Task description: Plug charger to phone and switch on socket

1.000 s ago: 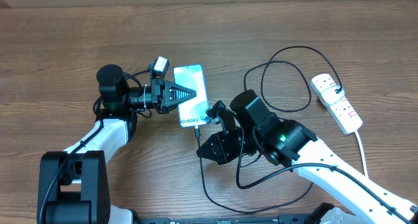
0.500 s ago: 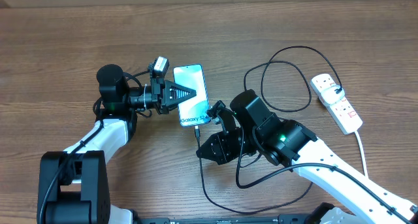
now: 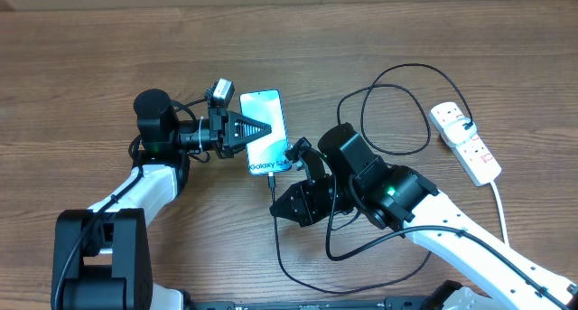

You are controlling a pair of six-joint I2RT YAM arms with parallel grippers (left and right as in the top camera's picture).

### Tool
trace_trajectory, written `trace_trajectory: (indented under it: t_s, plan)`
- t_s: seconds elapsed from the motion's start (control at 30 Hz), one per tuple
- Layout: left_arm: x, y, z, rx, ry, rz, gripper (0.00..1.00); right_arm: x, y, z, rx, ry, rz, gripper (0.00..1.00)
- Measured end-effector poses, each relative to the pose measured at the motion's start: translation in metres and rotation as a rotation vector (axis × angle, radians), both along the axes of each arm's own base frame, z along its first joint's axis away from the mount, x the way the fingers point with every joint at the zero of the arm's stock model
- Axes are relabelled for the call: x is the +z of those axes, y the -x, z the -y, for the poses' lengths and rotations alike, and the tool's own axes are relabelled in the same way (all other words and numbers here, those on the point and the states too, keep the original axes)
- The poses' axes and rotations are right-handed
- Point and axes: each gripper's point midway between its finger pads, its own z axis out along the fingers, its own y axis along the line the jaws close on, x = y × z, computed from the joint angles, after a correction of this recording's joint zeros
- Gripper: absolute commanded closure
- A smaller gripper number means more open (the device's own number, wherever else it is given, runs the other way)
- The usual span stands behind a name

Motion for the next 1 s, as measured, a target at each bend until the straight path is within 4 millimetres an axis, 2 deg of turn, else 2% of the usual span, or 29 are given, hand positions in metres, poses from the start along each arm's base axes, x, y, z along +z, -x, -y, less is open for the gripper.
trace_trajectory:
  t_s: [0.63,0.7,0.87,0.9,1.0]
  plan:
    - [0.000,0.000,0.000,-0.002,0.000,0.005,0.96,-0.006,-0.001,0.002,-0.028,0.028,-0.028,0.96]
    - [0.000,-0.001,-0.002,0.005,-0.002,0.035,0.96,-0.019,0.000,0.014,-0.061,0.111,-0.050,0.96]
    - [0.000,-0.012,-0.025,0.071,-0.012,0.124,0.96,-0.058,-0.009,0.061,-0.200,0.407,-0.023,0.93]
    - [0.000,-0.014,-0.028,0.082,-0.014,0.133,0.96,-0.063,-0.017,0.069,-0.235,0.455,0.018,0.87]
    - [0.000,-0.016,-0.034,0.099,-0.018,0.160,0.96,-0.076,-0.043,0.086,-0.332,0.546,0.138,0.83]
